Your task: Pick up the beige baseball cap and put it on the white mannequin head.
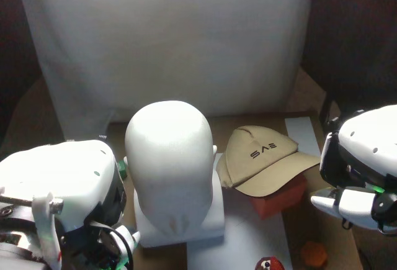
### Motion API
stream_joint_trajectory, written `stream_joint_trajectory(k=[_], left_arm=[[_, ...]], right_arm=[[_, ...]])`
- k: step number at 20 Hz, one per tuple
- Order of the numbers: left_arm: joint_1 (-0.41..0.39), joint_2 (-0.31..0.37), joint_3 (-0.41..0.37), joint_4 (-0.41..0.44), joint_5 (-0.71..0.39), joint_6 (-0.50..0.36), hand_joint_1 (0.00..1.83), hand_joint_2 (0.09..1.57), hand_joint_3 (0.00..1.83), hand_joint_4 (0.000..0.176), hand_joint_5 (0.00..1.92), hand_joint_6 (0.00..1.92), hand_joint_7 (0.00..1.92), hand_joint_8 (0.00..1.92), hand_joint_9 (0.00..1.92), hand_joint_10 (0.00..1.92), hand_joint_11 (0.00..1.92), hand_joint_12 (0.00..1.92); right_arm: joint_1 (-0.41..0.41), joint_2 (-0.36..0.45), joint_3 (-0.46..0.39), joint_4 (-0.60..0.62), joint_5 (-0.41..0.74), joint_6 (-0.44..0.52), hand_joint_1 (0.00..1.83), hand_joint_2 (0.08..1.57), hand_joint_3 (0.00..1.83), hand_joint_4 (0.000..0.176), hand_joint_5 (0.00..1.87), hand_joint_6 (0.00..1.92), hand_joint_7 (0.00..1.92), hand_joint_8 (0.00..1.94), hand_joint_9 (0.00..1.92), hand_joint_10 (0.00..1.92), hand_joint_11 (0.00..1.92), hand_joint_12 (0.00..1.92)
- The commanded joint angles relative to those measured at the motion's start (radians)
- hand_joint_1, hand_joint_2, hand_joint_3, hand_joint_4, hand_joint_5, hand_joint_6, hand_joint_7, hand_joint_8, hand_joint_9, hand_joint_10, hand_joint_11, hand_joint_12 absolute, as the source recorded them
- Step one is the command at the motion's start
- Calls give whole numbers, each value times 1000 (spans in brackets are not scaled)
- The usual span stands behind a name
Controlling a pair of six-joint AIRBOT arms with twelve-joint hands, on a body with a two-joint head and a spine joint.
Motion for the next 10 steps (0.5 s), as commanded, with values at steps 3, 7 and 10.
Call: stream_joint_trajectory(k=[3,7,10], left_arm=[[0,-2,6,85,-41,-8,0,1058,143,76,179,51,185,30,156,51,64,404],[31,0,-1,101,-63,-18,0,1131,1,77,199,2,195,0,179,1,0,575],[121,-5,5,156,-78,-94,0,1131,0,76,198,1,183,0,168,0,0,559]], right_arm=[[0,8,-4,-58,44,2,0,970,158,36,136,67,149,49,130,73,0,703],[-2,9,-4,-58,32,2,0,1037,17,31,166,4,167,1,157,5,0,682],[-16,12,10,-126,21,30,0,1039,14,22,159,0,168,1,158,4,0,679]])
